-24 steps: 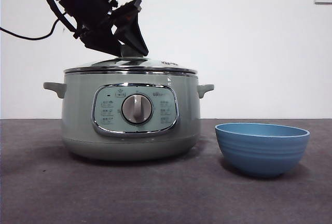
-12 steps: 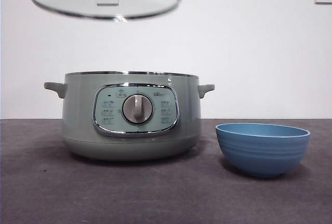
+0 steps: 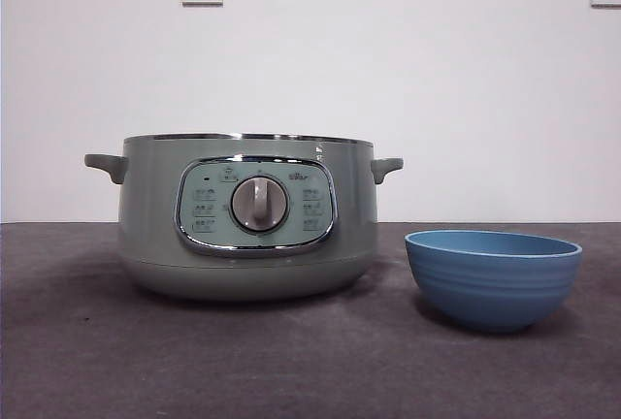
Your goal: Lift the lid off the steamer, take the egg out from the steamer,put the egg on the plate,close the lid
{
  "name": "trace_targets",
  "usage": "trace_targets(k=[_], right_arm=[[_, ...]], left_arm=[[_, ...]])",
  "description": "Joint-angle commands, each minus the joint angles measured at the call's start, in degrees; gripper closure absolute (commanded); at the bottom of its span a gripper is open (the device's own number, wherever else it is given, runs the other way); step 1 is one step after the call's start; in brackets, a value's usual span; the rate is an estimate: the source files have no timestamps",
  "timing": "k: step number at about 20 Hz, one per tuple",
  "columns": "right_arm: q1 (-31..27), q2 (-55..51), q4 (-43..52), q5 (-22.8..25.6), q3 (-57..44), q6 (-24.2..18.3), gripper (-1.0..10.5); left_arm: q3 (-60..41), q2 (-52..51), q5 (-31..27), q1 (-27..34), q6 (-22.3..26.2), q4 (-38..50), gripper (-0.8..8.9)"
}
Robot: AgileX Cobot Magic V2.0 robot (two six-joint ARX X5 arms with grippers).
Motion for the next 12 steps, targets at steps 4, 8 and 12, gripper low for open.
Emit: trace_targets(k=[4, 8, 12], right_arm=[[10.08, 12.24, 0.63, 9.4, 10.16, 1.66, 3.8], [15.58, 23.12, 0.28, 15.89, 20.26, 3.19, 3.9], [19.45, 34.4, 0.11, 20.55, 29.44, 3.61, 4.2]], left_arm=[[0.96, -7.85, -0.85, 0.09, -2.4, -4.79, 8.22], [0.96, -11.56, -2.34, 0.09, -2.4, -9.77, 8.22], [0.96, -13.73, -2.32, 0.09, -2.4, -11.54, 8.22]])
